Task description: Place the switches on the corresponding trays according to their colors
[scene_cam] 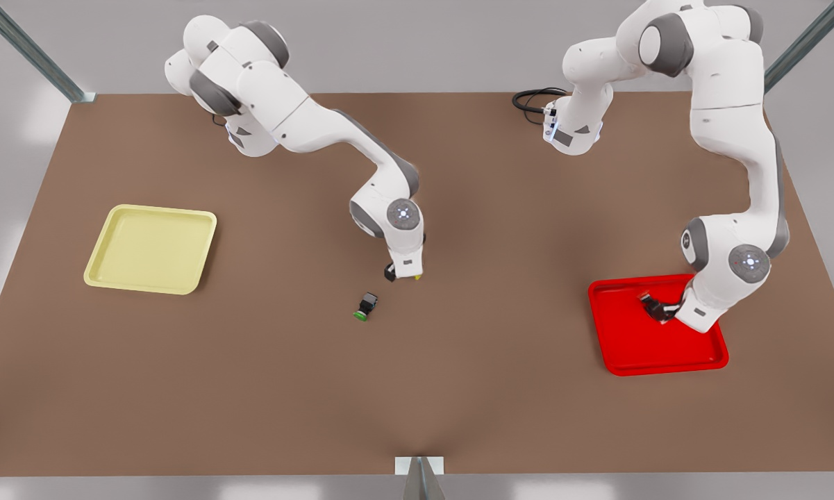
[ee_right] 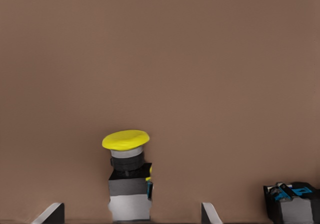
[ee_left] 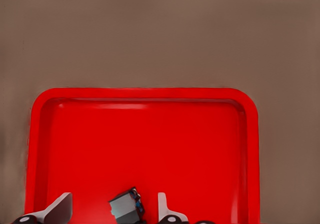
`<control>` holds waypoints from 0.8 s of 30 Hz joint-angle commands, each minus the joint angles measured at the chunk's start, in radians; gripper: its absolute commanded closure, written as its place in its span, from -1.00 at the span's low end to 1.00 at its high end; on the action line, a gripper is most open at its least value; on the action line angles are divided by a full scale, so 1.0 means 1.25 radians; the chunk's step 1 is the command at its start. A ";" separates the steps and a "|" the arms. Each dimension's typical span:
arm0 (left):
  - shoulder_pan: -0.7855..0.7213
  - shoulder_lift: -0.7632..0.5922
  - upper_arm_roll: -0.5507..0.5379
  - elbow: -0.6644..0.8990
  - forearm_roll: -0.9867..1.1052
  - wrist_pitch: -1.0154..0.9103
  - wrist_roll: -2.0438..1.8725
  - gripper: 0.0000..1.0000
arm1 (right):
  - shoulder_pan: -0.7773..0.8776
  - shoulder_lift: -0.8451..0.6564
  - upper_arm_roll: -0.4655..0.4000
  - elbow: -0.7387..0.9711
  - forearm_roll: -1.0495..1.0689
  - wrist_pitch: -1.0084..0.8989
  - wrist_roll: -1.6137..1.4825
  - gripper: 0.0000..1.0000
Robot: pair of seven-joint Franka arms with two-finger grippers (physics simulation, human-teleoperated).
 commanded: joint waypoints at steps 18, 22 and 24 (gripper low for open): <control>-0.161 -0.261 -0.014 0.284 -0.159 -0.654 0.050 -1.00 | 0.021 0.047 0.006 -0.022 -0.038 0.086 -0.003 -1.00; -0.161 -0.255 -0.011 0.280 -0.157 -0.632 0.050 -1.00 | 0.020 0.060 0.002 -0.019 -0.038 0.087 -0.003 -1.00; -0.161 -0.252 -0.011 0.276 -0.158 -0.620 0.049 -1.00 | 0.020 0.063 0.002 -0.014 -0.038 0.087 -0.019 -0.73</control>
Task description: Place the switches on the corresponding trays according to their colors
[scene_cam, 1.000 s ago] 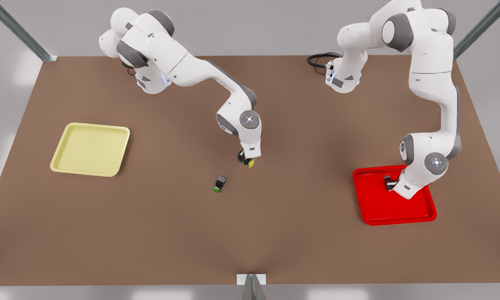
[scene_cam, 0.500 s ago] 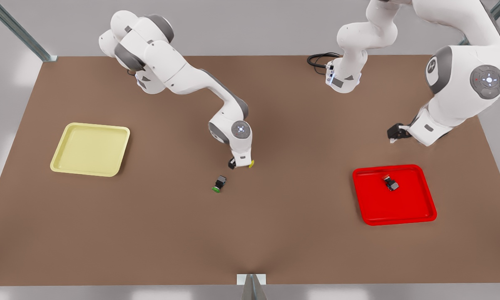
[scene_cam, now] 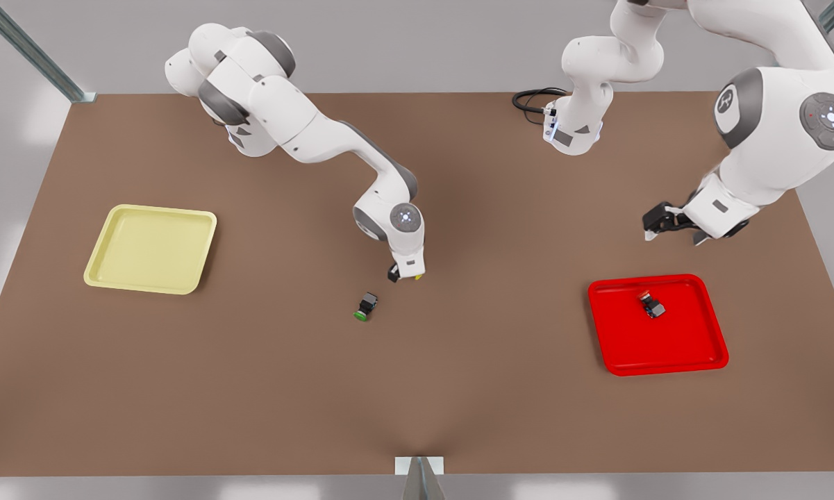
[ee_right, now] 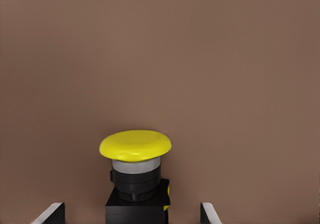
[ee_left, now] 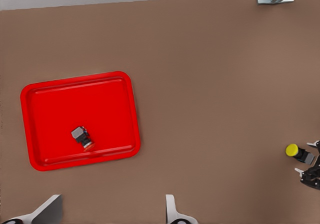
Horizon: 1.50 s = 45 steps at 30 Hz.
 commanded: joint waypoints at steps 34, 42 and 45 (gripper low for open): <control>-0.005 0.005 -0.001 -0.008 -0.007 -0.006 -0.010 -1.00 | -0.696 -0.667 -0.194 -0.551 0.049 -0.166 -0.539 -0.10; -0.005 0.004 -0.004 -0.013 -0.007 -0.005 -0.010 -1.00 | -0.729 -0.666 -0.195 -0.558 0.050 -0.171 -0.546 -1.00; -0.005 0.004 -0.004 -0.014 -0.007 -0.005 -0.010 -1.00 | -0.712 -0.693 -0.187 -0.502 0.080 -0.247 -0.532 -1.00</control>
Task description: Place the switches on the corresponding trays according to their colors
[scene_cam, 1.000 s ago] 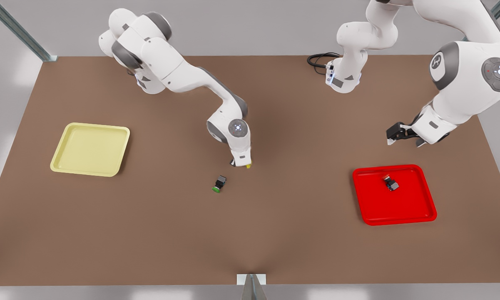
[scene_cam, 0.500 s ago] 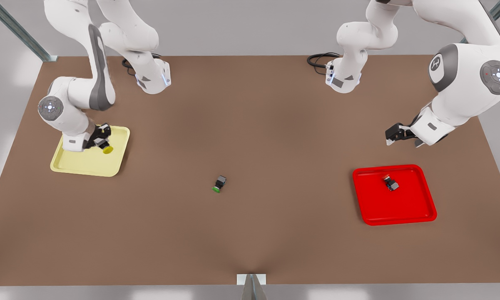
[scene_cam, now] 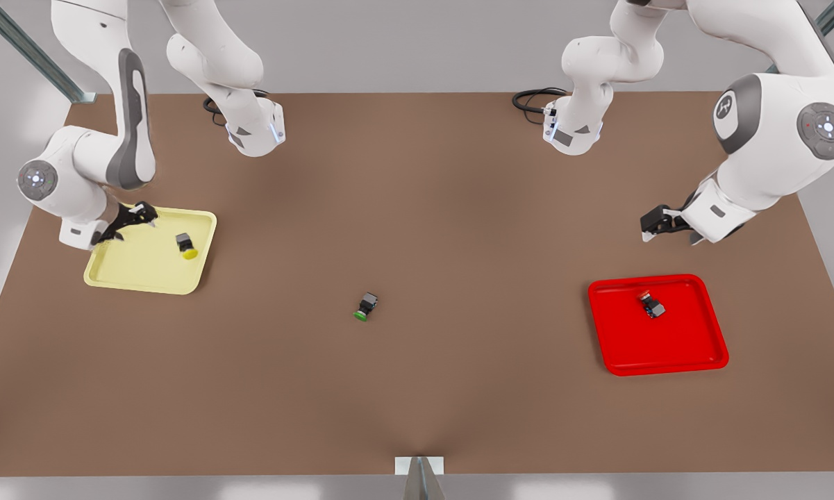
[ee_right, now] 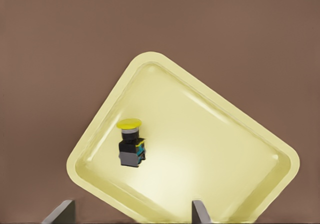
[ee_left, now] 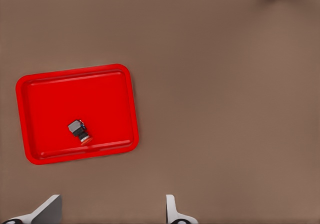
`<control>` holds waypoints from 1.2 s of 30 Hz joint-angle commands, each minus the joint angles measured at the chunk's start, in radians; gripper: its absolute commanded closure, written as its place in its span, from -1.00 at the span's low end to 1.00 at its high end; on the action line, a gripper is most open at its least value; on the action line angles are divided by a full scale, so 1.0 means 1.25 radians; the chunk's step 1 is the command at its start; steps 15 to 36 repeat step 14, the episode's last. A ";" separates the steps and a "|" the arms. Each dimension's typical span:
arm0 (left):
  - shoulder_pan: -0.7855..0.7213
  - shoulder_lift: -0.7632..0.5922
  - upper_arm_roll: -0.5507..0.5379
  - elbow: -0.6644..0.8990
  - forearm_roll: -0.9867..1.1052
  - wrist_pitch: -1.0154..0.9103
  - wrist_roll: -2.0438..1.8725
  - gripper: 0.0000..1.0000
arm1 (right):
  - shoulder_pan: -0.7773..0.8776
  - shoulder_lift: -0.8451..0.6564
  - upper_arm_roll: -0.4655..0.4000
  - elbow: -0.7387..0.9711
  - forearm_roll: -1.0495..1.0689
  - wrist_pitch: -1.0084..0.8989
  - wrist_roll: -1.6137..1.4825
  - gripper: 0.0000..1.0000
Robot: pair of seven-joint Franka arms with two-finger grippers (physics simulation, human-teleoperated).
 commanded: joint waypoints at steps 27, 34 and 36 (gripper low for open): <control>0.000 -0.001 0.000 -0.002 -0.001 -0.004 -0.001 -1.00 | 0.353 -0.232 -0.099 0.172 -0.008 -0.186 0.608 -1.00; 0.000 -0.001 0.000 -0.002 -0.001 -0.004 -0.001 -1.00 | 0.353 -0.232 -0.099 0.172 -0.008 -0.186 0.608 -1.00; 0.000 -0.001 0.000 -0.002 -0.001 -0.004 -0.001 -1.00 | 0.353 -0.232 -0.099 0.172 -0.008 -0.186 0.608 -1.00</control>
